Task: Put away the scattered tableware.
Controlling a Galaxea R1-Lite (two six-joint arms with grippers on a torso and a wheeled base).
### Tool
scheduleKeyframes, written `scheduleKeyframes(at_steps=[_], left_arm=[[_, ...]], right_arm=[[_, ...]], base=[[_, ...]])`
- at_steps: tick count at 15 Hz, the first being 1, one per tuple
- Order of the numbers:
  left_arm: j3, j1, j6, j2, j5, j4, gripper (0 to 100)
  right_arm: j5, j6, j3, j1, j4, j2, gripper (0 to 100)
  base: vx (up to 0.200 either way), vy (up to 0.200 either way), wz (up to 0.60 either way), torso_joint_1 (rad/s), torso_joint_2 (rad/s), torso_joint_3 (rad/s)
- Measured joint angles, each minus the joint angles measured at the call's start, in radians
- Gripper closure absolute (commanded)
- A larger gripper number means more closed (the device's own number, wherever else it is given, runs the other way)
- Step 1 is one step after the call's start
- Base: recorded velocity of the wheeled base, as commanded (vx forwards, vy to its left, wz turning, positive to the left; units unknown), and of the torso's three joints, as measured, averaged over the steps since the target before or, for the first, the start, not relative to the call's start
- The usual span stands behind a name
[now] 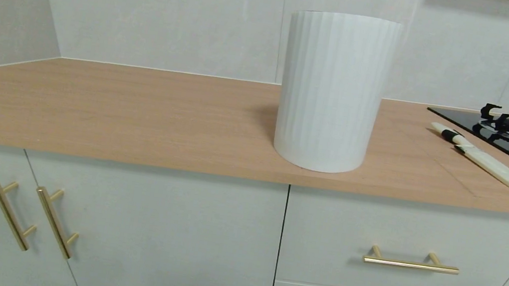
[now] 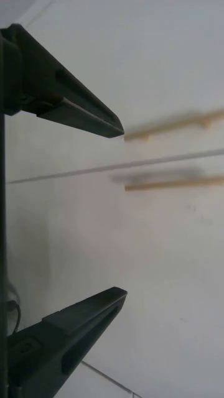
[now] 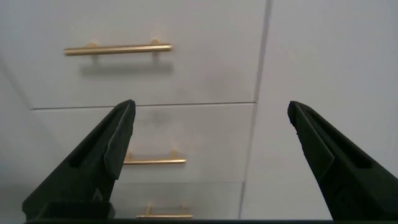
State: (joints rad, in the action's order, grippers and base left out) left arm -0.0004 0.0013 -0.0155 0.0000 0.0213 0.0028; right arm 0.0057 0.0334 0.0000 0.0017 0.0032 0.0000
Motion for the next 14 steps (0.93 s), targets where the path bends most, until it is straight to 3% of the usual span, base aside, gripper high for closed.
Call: scheduleKeyframes(at_steps=[2, 14], left_arm=[[0.0, 0.0, 0.001, 0.0, 0.0, 0.0, 0], [-0.001, 0.0, 0.006, 0.0, 0.0, 0.001, 0]], right_arm=[[0.0, -0.001, 0.0, 0.0, 0.0, 0.0, 0], [0.0, -0.001, 0.0, -0.001, 0.0, -0.001, 0]], base=[[0.0, -0.2, 0.0, 0.0, 0.0, 0.0], [0.0, 0.0, 0.0, 0.0, 0.0, 0.0]])
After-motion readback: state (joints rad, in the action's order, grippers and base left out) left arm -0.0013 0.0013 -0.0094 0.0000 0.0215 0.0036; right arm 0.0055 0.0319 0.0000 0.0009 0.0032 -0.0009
